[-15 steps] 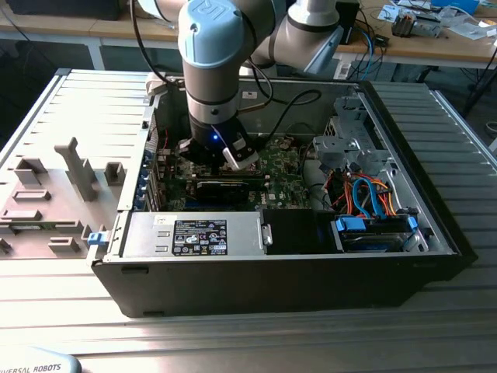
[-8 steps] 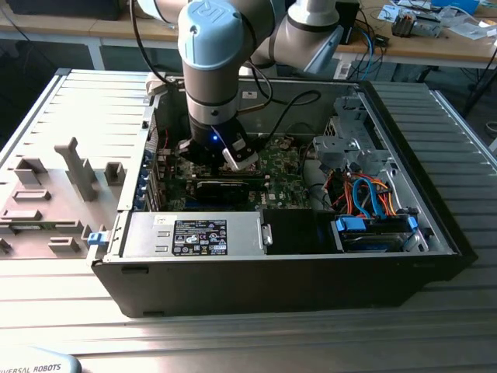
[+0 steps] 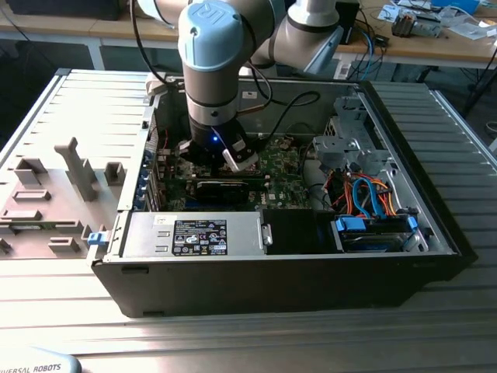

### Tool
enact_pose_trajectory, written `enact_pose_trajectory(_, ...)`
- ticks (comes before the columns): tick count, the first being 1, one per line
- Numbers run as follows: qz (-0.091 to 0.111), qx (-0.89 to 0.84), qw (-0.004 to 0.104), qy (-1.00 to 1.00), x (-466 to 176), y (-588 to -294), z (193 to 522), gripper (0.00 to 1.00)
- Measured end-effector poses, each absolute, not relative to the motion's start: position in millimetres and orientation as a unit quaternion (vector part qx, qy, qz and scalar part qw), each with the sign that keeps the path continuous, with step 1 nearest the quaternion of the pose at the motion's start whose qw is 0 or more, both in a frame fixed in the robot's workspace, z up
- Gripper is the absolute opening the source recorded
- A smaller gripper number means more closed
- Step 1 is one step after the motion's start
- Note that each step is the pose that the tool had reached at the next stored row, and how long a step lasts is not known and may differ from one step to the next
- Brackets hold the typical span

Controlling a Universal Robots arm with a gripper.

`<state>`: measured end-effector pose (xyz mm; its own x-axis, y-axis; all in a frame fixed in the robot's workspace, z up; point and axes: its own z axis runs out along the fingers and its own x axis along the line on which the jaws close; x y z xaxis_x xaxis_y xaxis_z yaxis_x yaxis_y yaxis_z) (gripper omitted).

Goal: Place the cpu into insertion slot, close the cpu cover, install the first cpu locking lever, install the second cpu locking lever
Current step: 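Install the second cpu locking lever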

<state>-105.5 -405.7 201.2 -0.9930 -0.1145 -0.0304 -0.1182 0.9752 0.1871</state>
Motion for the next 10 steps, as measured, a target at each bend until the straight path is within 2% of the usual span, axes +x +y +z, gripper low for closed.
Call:
enact_pose_trajectory(6, 0.08, -0.059, 0.009, 0.995, -100, -405, 206, 0.11)
enact_pose_trajectory(10, 0.078, -0.059, 0.007, 0.995, -93, -405, 206, 0.11)
